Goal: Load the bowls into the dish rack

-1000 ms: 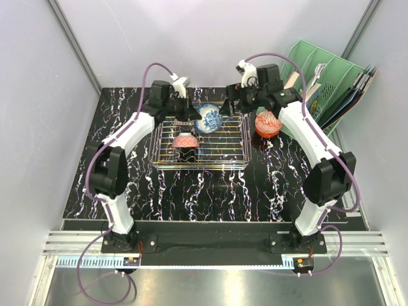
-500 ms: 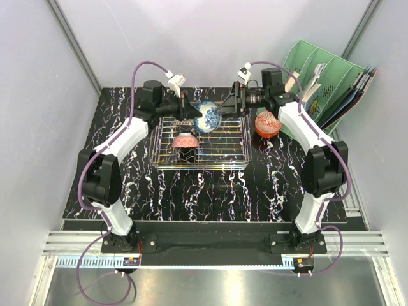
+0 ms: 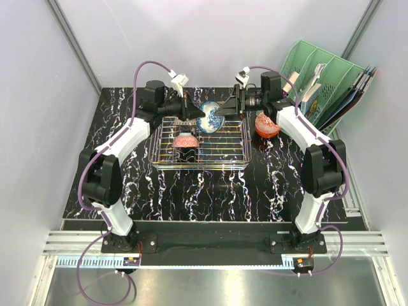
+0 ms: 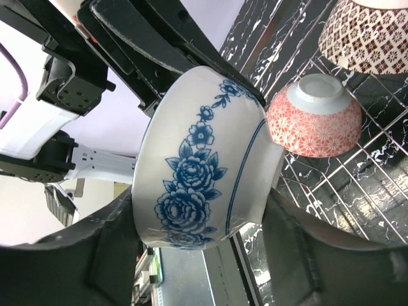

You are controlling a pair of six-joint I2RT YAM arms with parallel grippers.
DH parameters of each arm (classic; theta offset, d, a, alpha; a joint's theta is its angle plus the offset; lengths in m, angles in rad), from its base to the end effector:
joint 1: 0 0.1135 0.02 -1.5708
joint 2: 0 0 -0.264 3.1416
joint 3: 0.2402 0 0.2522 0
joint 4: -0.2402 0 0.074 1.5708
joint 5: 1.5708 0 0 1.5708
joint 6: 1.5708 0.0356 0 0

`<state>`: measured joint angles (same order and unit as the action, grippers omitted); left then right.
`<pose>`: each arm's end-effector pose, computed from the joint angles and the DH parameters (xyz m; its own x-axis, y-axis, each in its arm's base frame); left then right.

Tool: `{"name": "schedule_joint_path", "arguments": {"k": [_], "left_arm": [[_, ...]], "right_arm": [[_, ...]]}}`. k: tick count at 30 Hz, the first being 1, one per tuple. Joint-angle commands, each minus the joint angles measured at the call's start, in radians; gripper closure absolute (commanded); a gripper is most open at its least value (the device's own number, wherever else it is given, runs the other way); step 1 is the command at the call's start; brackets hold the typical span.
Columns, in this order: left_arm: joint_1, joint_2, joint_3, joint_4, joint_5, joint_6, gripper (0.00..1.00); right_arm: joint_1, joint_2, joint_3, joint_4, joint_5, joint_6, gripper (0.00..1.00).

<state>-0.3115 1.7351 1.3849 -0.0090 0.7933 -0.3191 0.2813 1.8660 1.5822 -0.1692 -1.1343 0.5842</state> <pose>0.3792 -0.1487 0.3115 -0.5844 -0.0430 -0.8103 0.7022 0.4737 -0.5316 0.4030 0.1500 0.3161 -0.8472 -0.0021 -0.5313 -0.5190 0.2171 0.8268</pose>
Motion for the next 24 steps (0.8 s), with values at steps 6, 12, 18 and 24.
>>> {"name": "schedule_joint_path", "arguments": {"k": [6,12,18,24], "left_arm": [[-0.003,-0.048,0.034,0.083,0.006,0.009,1.00],[0.014,-0.057,0.036,0.027,-0.025,0.035,0.38],[0.136,-0.065,0.066,-0.044,-0.034,-0.023,0.18],[0.305,-0.161,0.017,-0.133,-0.083,0.026,0.16]], "right_arm": [[0.007,-0.028,-0.036,0.202,-0.102,0.135,0.84],[0.007,-0.041,-0.053,0.246,-0.104,0.163,1.00],[0.007,-0.051,-0.015,0.075,-0.016,0.021,1.00],[0.019,-0.056,0.140,-0.326,0.345,-0.351,1.00]]}}
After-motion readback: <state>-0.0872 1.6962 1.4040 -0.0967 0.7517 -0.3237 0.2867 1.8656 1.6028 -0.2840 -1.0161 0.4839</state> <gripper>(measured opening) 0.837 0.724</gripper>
